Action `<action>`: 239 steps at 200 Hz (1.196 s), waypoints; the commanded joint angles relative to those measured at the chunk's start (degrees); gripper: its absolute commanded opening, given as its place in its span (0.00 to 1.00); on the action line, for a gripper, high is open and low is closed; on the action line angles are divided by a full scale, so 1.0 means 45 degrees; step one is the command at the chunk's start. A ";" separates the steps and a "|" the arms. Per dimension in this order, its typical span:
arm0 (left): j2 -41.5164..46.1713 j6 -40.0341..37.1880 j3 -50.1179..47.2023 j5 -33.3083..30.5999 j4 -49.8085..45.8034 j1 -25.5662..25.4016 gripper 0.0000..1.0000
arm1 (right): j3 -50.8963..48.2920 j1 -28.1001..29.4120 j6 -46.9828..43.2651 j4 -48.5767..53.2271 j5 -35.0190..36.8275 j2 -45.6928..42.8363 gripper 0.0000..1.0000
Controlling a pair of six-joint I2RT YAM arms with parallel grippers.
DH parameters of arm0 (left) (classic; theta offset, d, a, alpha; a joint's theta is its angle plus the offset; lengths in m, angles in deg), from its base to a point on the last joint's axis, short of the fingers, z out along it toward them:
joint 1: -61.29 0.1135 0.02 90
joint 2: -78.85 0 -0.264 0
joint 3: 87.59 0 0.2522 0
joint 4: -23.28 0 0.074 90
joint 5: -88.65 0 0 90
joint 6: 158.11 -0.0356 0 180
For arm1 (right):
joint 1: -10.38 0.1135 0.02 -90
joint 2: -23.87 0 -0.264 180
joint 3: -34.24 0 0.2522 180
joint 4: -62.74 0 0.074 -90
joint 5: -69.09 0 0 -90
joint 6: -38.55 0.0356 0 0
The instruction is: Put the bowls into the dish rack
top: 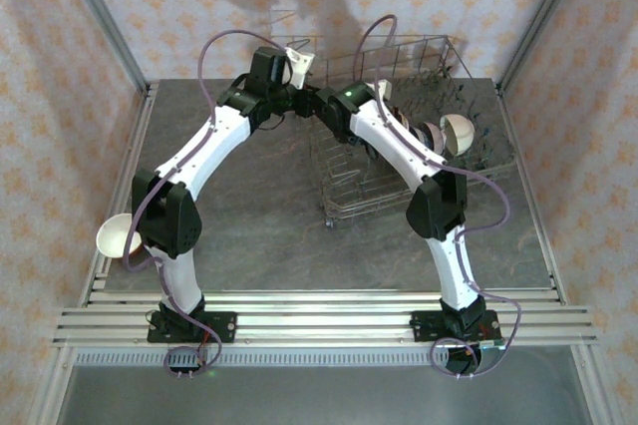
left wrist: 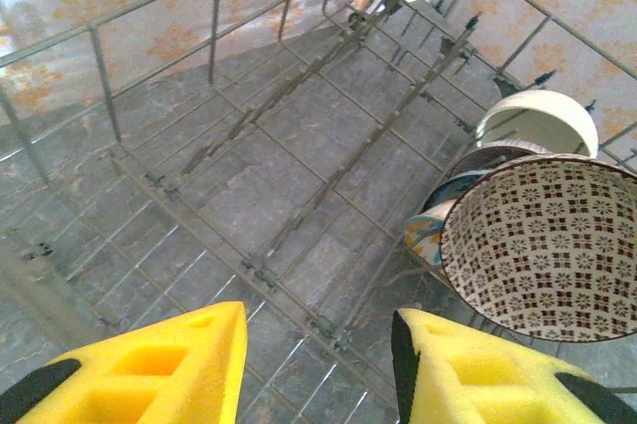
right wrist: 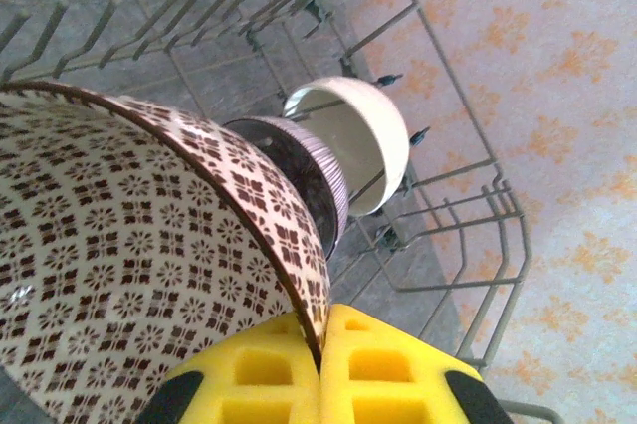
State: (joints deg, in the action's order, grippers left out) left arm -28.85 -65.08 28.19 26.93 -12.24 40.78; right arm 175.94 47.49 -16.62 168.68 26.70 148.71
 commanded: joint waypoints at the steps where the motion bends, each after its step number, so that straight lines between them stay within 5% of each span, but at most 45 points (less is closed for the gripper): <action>1: 0.0569 0.0363 -0.0582 -0.0867 0.0076 0.0492 0.44 | 0.0115 0.0044 0.0632 0.1483 0.1096 0.0082 0.00; 87: 0.2352 0.1978 -0.2504 -0.1887 0.1439 0.1623 0.52 | -0.0930 0.0279 0.0526 0.0682 0.0718 -0.0189 0.00; 239: 0.3113 0.2270 -0.3481 -0.1362 0.1133 0.1629 0.53 | -0.2361 0.1026 0.3450 0.2171 0.1801 0.0393 0.00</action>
State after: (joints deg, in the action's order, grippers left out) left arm -17.27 -55.90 13.42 19.91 -7.09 48.17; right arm 168.29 52.21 -3.79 168.74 32.32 149.12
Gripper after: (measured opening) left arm 0.530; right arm 0.041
